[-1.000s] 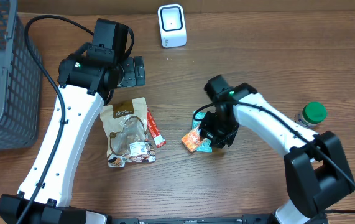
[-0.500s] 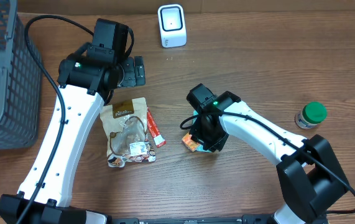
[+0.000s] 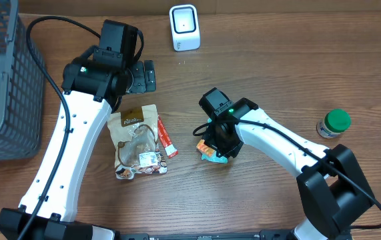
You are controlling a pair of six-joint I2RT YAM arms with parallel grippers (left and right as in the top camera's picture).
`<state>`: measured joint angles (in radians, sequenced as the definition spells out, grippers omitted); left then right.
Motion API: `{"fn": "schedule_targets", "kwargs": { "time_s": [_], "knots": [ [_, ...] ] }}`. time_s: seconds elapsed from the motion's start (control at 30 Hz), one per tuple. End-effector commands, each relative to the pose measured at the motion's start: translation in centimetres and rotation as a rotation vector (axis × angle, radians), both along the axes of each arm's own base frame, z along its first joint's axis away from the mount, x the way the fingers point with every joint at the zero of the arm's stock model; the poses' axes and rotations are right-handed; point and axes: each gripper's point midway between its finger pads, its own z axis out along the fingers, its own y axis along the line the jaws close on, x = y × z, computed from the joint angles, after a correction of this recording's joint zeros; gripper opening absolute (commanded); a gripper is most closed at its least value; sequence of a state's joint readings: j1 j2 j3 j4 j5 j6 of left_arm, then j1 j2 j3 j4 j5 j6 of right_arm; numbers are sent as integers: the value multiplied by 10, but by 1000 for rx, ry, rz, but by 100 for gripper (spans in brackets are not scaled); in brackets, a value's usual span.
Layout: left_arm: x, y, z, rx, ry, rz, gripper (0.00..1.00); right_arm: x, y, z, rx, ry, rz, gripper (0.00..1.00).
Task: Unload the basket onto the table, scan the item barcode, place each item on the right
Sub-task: 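Lower the right gripper and close it on the Kleenex pack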
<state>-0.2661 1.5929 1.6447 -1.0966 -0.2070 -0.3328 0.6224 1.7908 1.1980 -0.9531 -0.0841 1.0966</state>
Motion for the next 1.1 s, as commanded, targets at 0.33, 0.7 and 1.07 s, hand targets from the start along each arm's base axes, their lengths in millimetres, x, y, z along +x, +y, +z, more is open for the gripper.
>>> {"fn": "schedule_targets", "kwargs": {
  "time_s": [0.33,0.7,1.07],
  "knots": [
    [2,3,6,14,-17,-7,100,25,-24,4,-26,-71,0,29],
    [2,3,6,14,-17,-7,100,40,-16,23,8,-125,121,32],
    [2,2,6,14,-17,-7,100,51,-12,25,23,-172,117,34]
  ]
}}
